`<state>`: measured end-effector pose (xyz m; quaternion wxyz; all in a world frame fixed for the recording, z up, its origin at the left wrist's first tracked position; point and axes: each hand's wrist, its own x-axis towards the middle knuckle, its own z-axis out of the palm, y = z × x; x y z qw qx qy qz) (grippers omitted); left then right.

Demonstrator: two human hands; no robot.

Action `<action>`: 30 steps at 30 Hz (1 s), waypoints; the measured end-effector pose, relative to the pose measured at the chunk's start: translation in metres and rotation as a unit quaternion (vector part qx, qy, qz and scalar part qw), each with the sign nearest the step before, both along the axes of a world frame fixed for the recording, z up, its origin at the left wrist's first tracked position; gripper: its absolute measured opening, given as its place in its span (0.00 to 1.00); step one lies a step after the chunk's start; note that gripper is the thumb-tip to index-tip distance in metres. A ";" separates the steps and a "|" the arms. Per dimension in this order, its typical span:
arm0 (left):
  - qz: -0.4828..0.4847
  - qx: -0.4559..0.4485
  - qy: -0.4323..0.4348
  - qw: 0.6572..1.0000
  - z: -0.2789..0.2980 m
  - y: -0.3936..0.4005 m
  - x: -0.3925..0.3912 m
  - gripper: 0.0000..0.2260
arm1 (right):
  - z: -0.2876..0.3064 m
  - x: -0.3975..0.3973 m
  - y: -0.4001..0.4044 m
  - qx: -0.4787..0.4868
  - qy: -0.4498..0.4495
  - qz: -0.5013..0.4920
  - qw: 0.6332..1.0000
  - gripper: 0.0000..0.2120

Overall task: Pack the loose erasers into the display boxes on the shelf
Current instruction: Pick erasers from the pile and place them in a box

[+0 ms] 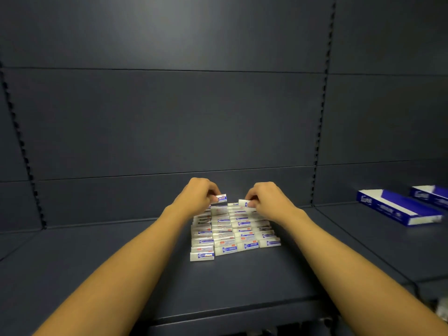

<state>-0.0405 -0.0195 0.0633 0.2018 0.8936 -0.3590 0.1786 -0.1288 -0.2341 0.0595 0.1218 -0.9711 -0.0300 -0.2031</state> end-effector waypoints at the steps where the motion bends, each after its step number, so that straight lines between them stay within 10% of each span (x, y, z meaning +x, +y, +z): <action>1: -0.010 0.007 -0.002 1.000 0.004 -0.006 -0.004 0.06 | 0.002 -0.008 -0.004 0.013 -0.001 -0.007 1.000 0.07; 30: 0.001 0.049 0.063 0.997 0.013 -0.216 -0.171 0.05 | 0.024 -0.228 -0.204 -0.031 0.040 -0.166 0.985 0.07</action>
